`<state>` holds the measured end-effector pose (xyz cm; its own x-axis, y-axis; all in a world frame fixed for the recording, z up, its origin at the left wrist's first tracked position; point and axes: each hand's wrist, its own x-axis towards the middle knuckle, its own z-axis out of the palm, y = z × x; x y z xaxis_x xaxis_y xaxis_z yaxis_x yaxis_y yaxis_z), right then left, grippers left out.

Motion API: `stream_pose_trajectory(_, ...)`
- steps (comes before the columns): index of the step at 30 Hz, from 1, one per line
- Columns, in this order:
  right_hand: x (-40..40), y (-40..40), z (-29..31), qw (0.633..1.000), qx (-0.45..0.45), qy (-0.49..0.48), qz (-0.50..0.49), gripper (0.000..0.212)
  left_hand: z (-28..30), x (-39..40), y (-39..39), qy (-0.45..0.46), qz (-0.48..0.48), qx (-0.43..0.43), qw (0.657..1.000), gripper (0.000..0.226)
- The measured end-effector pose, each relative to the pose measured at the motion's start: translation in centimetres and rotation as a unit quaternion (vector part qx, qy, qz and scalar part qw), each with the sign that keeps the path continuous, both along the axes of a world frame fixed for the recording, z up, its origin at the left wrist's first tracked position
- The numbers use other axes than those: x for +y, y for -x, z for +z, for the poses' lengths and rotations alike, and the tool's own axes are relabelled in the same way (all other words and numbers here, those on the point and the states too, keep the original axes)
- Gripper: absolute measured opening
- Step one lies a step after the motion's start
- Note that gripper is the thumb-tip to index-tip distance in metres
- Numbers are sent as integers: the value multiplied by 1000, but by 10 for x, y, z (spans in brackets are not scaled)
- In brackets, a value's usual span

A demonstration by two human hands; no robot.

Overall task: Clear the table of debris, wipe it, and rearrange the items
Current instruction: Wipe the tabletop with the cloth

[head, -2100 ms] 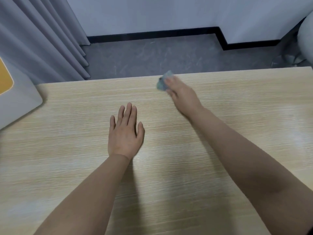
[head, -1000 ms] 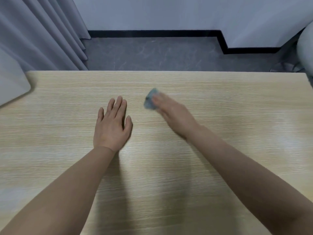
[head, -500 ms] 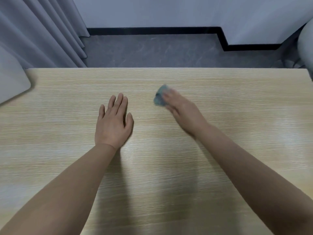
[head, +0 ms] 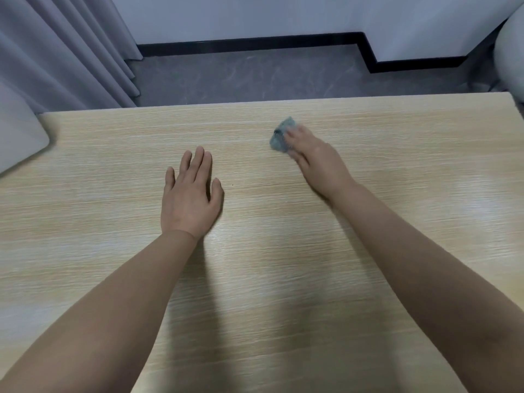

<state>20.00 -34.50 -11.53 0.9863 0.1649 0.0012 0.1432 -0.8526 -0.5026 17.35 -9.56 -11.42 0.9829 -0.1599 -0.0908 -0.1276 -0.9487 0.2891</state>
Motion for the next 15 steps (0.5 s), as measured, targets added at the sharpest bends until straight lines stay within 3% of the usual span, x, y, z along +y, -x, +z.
stream_pose_trajectory(5,31,94,-9,979,-9,-23,202,42,-1,-1,-1,-5,-4,-1,1000,54)
stream_pose_trajectory(7,21,96,-7,961,10,-13,275,42,-1,-1,-1,-6,-5,-4,1000,54)
stream_pose_trajectory(10,-4,52,-1,980,39,-9,193,43,-1,0,-1,-12,-6,-5,1000,54)
stream_pose_trajectory(15,-13,10,0,1000,-3,12,3,41,-2,0,0,-6,-6,-10,1000,54)
